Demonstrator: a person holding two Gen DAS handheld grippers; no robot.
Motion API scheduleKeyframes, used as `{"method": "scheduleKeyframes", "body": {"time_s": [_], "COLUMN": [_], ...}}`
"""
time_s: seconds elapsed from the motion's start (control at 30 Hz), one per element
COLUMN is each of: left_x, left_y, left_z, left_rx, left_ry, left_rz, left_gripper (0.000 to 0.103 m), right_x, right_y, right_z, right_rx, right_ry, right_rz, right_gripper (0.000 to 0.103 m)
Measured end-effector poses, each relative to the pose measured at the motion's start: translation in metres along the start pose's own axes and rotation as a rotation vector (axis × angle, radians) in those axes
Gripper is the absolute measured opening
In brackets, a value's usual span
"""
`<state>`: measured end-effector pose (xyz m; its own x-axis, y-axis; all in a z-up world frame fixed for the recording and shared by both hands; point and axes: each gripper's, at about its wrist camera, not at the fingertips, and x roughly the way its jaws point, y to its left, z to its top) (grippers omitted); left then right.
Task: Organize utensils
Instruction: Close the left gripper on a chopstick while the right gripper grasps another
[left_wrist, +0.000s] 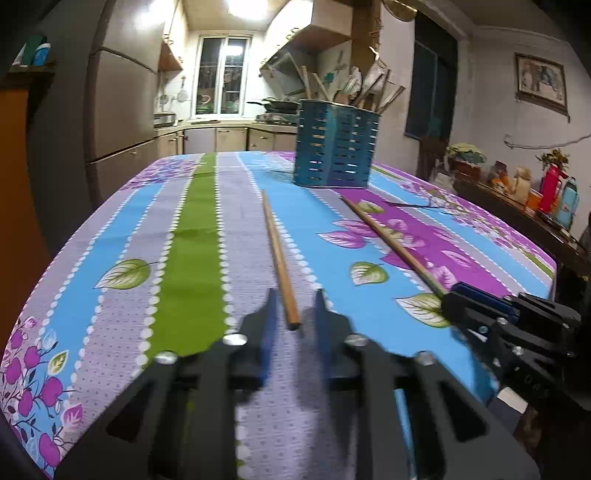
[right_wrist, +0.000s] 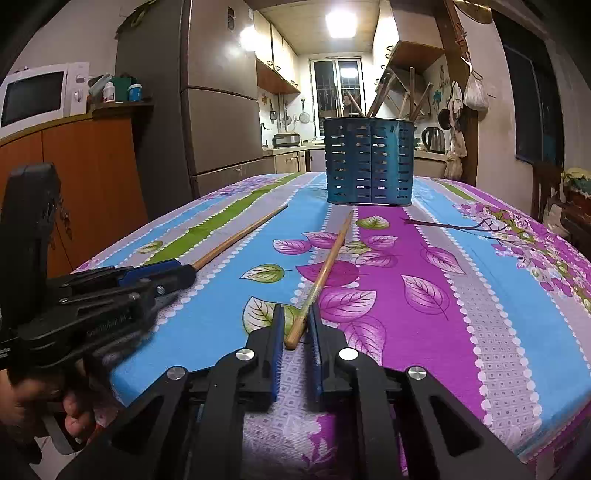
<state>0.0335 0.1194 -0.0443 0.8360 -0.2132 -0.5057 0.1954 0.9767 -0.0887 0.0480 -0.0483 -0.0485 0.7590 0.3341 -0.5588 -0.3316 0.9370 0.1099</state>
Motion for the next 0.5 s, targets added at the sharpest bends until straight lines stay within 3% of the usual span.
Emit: {"method": "scheduleKeyframes", "body": {"time_s": [0.5], "left_x": [-0.0038], "left_y": [-0.0097], "left_z": [-0.0044], "left_rx": [0.055], "left_ry": [-0.033], "left_rz": [0.074], "left_gripper": [0.006], "right_x": [-0.0008], "right_y": [-0.0054], "right_z": [-0.0001], "right_rx": [0.007], "right_ry": [-0.003], "right_rz": [0.016], "right_gripper": [0.012]}}
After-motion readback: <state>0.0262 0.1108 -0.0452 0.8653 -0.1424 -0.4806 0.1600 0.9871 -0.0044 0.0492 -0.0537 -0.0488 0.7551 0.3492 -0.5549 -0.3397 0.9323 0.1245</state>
